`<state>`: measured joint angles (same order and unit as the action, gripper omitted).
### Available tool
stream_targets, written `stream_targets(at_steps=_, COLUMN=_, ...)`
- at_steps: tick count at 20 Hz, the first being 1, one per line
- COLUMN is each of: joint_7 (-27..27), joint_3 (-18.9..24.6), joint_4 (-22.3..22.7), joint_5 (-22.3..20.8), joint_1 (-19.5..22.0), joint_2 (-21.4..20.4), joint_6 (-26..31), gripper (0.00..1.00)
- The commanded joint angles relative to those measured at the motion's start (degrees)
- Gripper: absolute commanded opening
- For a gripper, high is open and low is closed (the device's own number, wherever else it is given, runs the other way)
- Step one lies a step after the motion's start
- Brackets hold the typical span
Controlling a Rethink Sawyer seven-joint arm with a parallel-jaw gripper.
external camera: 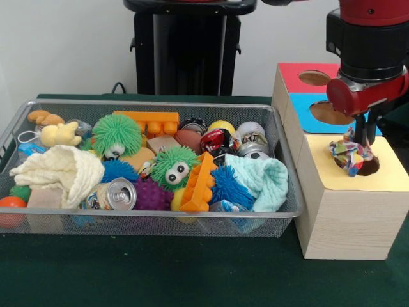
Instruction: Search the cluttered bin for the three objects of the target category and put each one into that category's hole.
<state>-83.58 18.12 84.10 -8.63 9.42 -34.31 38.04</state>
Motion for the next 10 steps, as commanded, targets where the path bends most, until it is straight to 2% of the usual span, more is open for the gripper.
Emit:
stream_targets(at_steps=1, joint_7=3.64, joint_3=7.67, joint_4=1.58, joint_5=1.61, joint_1=2.01, joint_2=3.61, joint_6=7.59, gripper=0.0)
stream_targets(at_steps=5, joint_7=4.14, joint_3=8.01, joint_4=0.04, joint_5=0.05, joint_1=1.62, joint_2=4.04, joint_6=7.94, gripper=0.0)
stream_targets(at_steps=10, joint_7=5.54, joint_3=6.57, joint_4=-2.68, joint_5=-4.34, joint_1=0.32, joint_2=4.3, joint_6=4.65, gripper=0.0)
